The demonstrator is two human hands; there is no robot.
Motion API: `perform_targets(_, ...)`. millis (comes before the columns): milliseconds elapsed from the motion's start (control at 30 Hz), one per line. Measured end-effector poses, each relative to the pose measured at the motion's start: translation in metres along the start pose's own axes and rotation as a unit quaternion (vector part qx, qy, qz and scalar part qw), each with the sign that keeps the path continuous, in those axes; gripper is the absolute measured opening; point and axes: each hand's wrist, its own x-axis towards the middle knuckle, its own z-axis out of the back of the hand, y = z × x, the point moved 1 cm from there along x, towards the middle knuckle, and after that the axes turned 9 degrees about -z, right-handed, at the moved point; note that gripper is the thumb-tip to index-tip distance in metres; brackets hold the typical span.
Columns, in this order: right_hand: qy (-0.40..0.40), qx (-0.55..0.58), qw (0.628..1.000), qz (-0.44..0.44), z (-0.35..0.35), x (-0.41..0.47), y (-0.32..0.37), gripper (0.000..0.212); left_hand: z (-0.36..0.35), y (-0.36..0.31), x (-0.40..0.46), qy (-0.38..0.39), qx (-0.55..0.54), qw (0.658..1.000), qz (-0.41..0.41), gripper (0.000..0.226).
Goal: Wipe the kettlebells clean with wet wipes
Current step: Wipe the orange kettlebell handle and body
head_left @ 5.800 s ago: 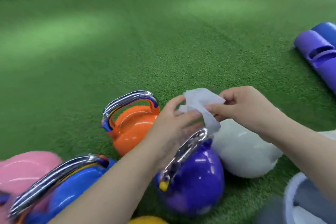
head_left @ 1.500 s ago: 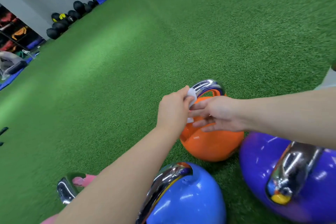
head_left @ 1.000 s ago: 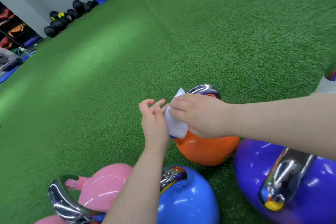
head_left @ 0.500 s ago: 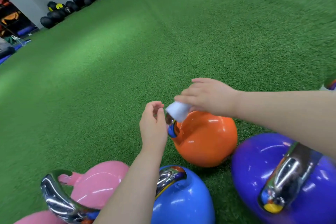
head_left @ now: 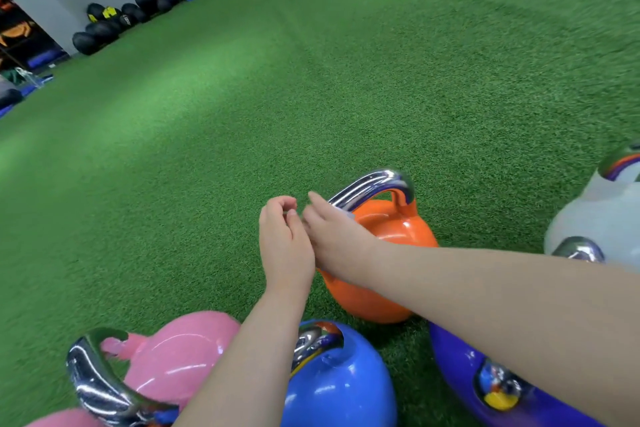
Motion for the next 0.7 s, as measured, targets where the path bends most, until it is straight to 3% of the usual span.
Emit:
perform_targets(200, -0.158, -0.015, 0.984, 0.080, -0.037, -0.026, -0.035, 0.044, 0.003, 0.005, -0.002, 0.005, -0.020, 1.000, 0.016, 0.016)
perform_targets(333, -0.157, 0.002, 0.982, 0.108, -0.042, -0.049, -0.065, 0.064, 0.001, 0.004, -0.003, 0.016, -0.025, 1.000, 0.006, 0.016)
perform_targets(433, -0.154, 0.039, 0.984, 0.086, -0.030, -0.054, -0.066, 0.033, 0.001, 0.001, -0.002, 0.013, -0.019, 1.000, -0.008, 0.017)
perform_targets(600, -0.205, 0.055, 0.977, 0.015, -0.017, -0.013, -0.039, 0.038, 0.001, 0.000, -0.001, 0.007, -0.010, 1.000, -0.018, 0.017)
perform_targets(700, -0.226, 0.055, 0.972, 0.031, -0.009, -0.002, -0.043, 0.045, 0.002, 0.003, -0.001, 0.004, -0.007, 1.000, -0.015, 0.017)
